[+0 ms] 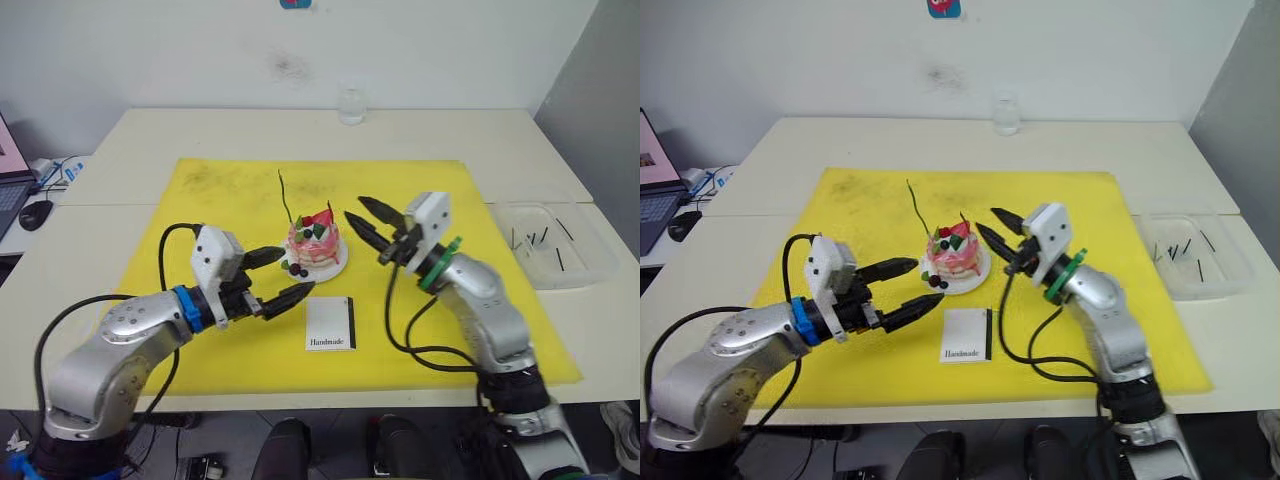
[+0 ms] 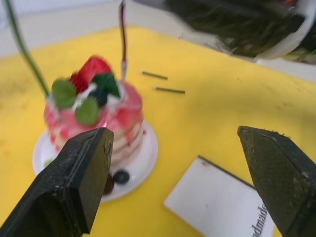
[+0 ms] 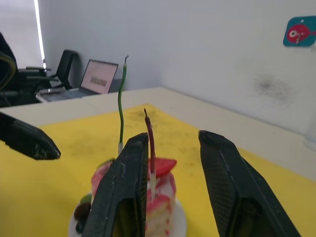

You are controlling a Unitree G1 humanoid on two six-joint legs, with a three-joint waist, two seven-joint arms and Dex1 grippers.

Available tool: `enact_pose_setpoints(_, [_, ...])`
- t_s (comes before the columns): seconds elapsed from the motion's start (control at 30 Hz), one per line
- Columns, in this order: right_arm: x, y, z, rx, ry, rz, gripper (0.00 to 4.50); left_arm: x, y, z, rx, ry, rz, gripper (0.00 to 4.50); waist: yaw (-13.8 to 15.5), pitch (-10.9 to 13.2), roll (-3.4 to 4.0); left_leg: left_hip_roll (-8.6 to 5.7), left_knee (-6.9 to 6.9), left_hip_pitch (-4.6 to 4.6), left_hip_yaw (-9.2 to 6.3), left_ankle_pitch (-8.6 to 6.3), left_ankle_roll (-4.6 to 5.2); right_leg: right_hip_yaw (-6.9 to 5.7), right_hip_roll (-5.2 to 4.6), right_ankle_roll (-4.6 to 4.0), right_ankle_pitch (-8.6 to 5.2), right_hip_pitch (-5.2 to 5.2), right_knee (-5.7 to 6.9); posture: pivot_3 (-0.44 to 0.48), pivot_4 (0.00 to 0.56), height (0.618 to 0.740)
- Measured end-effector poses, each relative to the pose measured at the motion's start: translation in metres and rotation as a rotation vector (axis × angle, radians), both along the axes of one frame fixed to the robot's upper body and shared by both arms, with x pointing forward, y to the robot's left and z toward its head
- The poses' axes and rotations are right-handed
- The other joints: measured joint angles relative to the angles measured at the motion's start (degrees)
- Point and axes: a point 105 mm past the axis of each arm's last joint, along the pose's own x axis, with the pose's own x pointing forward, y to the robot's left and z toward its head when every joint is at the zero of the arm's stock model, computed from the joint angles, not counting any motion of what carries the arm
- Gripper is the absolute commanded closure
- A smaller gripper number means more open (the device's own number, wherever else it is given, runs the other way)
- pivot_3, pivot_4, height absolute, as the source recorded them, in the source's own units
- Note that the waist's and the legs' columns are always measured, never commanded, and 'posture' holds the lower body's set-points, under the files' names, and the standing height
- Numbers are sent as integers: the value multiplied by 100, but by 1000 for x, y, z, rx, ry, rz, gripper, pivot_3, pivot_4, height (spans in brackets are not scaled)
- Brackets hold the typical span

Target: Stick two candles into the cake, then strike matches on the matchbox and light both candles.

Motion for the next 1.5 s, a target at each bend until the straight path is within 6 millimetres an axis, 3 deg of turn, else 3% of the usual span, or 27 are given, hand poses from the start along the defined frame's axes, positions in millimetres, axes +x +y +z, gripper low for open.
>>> enact_pose_setpoints(0.17, [-18,-18,-17,-222,81,71,4463,-23,13,-11,-90,397,-93,0,-18,3,-1,0,-1,2,-5,0,0,-5,1,0,-1,-1,1,0,150,740])
enact_pose_setpoints(0.27, [-27,-17,-30,-330,132,120,4463,-26,6,-16,-123,533,-144,0,-17,4,-4,-3,0,2,-10,0,0,-8,1,0,0,1,2,0,150,740])
enact_pose_setpoints(0.43, [-37,-12,-53,-430,215,168,4463,-9,-10,-22,-189,640,-154,0,6,11,-17,-6,2,-4,-10,0,0,-7,1,1,0,0,1,0,150,740])
enact_pose_setpoints(0.73, [-35,-12,-52,-491,245,164,4463,0,-14,-38,-150,729,-104,0,-8,16,-27,-4,0,-3,-11,0,-2,-4,1,2,-1,-2,-1,0,150,740])
enact_pose_setpoints(1.37, [-38,-3,-93,-645,344,182,4463,6,-32,-47,-213,738,-108,0,31,14,-30,-19,4,-2,-7,1,-3,-3,-17,6,2,3,0,0,150,740])
enact_pose_setpoints(1.5, [-39,8,-97,-616,361,207,4463,7,-32,-49,-206,737,-99,0,28,14,-30,-18,4,0,-10,1,-3,-4,-15,7,3,3,4,0,150,740])
